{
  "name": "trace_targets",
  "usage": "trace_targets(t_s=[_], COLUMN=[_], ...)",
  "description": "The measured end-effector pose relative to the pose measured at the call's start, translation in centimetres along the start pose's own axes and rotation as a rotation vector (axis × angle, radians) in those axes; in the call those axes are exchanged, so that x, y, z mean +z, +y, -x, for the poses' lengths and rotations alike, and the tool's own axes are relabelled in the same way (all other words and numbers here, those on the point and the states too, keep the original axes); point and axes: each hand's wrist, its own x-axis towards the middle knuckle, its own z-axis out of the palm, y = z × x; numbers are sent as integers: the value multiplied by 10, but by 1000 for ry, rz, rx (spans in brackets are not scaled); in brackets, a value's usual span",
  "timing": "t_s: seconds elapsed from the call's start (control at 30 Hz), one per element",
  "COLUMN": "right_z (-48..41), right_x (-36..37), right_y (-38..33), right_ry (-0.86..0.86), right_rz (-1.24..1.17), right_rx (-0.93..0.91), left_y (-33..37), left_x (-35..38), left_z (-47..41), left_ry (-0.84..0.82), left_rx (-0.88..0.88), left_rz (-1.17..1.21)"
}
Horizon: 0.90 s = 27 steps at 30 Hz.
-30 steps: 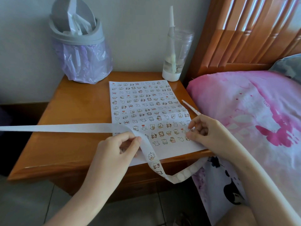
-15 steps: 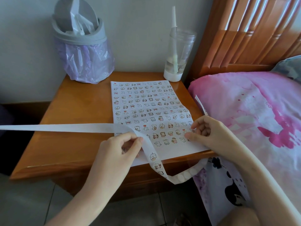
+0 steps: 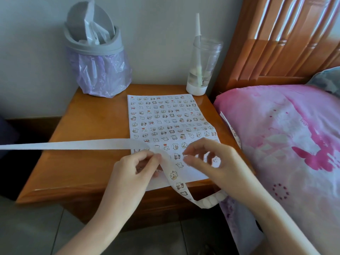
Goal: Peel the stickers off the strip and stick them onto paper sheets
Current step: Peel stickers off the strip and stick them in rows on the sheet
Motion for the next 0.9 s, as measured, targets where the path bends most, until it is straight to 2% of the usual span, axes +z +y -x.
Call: trace_targets(t_s=[0.1,0.57,0.77,0.9], right_z=[1,0,-1,-1], right_x=[7,8,7,9], right_y=[-4,-4,-3,-3], right_ry=[-81,-111,-79,-64], right_rz=[-44,-137,-200,-227], right_rx=[10,43,48,43], left_y=[0,5,8,7], left_x=[-1,-1,-2,-2], left_z=[-1,-1,1,3], left_ry=[19,4,-48,-80], left_rx=[-25,-13,-33,41], left_rz=[48,86,201,54])
